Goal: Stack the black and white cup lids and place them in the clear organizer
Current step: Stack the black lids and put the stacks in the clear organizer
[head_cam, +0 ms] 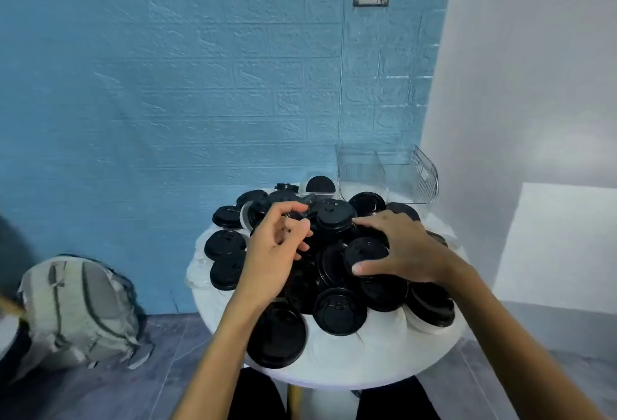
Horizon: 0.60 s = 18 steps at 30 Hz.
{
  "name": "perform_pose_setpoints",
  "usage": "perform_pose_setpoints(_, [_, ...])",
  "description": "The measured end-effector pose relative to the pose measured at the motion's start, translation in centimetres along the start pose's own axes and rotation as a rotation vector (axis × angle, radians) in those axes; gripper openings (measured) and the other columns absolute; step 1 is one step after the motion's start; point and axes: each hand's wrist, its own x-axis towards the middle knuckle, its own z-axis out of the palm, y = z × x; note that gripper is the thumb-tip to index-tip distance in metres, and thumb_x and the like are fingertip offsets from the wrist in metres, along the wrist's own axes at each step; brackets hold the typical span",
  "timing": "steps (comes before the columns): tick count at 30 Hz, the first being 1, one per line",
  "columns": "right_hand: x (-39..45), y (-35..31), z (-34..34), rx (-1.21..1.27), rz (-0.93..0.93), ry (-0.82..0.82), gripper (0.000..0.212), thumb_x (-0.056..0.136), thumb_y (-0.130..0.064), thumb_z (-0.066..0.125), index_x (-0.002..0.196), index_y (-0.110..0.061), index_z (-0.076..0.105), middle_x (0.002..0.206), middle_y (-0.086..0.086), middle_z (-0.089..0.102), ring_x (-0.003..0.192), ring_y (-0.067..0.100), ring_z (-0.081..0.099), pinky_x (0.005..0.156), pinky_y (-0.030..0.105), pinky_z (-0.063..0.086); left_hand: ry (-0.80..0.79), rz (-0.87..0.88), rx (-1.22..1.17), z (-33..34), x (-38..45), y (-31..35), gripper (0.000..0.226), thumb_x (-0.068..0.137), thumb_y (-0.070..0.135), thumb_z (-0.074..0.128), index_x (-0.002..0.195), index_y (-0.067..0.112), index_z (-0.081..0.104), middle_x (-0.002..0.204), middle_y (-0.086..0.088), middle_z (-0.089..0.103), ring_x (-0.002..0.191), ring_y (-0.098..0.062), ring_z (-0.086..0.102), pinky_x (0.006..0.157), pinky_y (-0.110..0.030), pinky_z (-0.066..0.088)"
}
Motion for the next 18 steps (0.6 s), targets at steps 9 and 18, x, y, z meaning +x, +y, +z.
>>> perform_pose_setpoints(9, [0.5, -0.3, 1.6, -0.157, 0.038, -0.096, 0.104, 0.066, -0.066, 0.08, 0.153, -0.045, 0.028, 0.136, -0.012, 0.04, 0.124, 0.02, 0.031, 0.107, 0.038, 0.02, 0.027, -0.027, -0.019, -0.1, -0.9, -0.2, 0.018, 0.101, 0.02, 0.061, 0.115, 0.031, 0.065, 0.088, -0.001, 0.07, 0.077, -0.016, 0.068, 0.073, -0.029, 0.056])
perform_pose_setpoints(18, [0.8, -1.0, 1.2, 0.096, -0.026, 0.081, 0.083, 0.066, -0.07, 0.079, 0.14, -0.052, 0.045, 0.132, -0.016, 0.05, 0.13, 0.015, 0.038, 0.109, 0.038, 0.018, 0.019, -0.033, -0.009, -0.4, -1.0, -0.2, 0.018, 0.1, 0.021, 0.063, 0.115, 0.032, 0.065, 0.089, 0.001, 0.071, 0.08, -0.015, 0.068, 0.073, -0.029, 0.055])
